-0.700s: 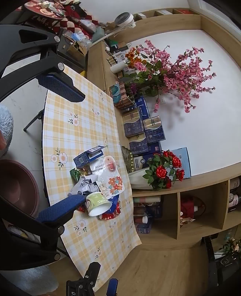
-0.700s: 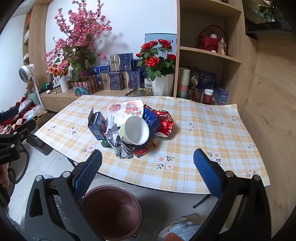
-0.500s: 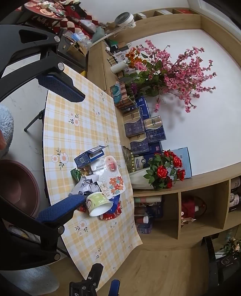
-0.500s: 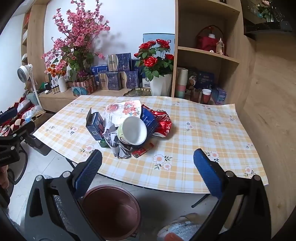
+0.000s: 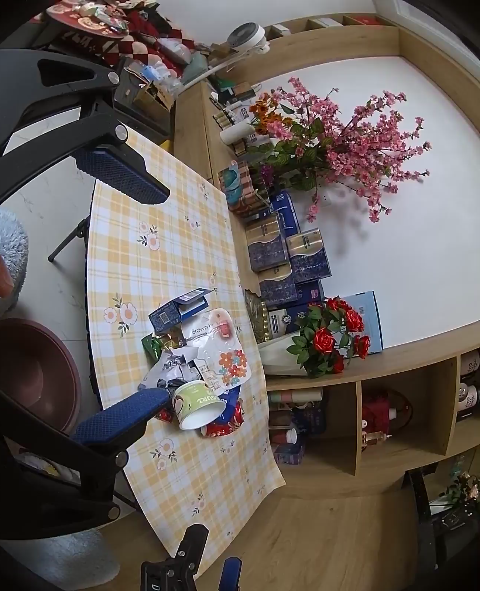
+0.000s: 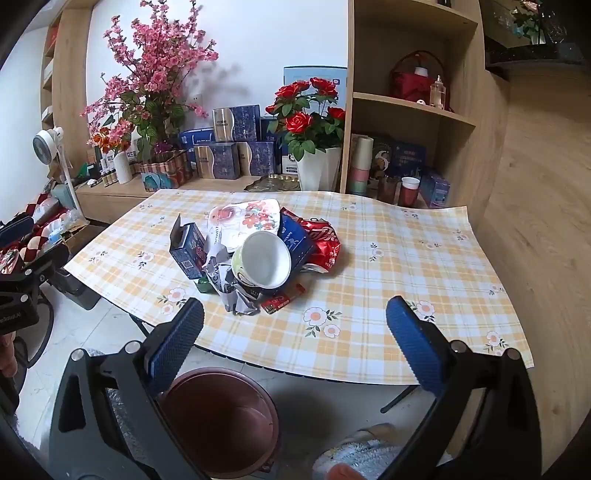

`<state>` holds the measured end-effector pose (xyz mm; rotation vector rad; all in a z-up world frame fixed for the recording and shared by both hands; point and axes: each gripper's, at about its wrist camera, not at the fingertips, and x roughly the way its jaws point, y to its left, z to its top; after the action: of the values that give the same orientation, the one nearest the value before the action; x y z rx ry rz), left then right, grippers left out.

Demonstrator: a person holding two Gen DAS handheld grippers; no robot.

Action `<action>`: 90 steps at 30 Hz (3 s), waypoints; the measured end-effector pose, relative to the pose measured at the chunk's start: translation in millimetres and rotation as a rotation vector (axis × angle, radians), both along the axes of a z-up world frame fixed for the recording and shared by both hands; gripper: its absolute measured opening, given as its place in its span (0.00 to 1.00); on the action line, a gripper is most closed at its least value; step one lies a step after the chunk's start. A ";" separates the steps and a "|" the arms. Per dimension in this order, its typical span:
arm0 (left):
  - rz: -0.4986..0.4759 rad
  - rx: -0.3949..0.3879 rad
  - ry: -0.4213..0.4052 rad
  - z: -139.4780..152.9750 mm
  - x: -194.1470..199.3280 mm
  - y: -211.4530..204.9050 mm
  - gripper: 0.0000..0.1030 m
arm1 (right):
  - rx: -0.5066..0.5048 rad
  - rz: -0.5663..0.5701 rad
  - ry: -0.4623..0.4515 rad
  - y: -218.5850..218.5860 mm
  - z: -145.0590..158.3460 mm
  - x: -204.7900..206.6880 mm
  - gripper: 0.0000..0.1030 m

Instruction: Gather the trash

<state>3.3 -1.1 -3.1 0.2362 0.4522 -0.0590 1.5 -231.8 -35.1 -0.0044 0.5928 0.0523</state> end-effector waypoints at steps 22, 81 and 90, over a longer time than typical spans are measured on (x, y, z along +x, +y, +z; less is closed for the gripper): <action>0.002 0.005 0.002 0.5 -0.5 -2.5 0.95 | 0.001 -0.001 0.003 -0.1 -1.8 0.9 0.95; 0.060 0.037 -0.033 -23.0 8.8 13.8 0.95 | 0.135 -0.017 0.022 -9.3 -25.5 5.3 0.95; 0.061 -0.029 -0.017 -39.4 24.4 29.5 0.95 | 0.204 0.028 -0.003 -8.8 -42.4 23.5 0.95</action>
<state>27.8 28.4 -42.5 0.1944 0.4415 -0.0044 25.0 -240.6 -77.5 0.1854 0.5825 0.1402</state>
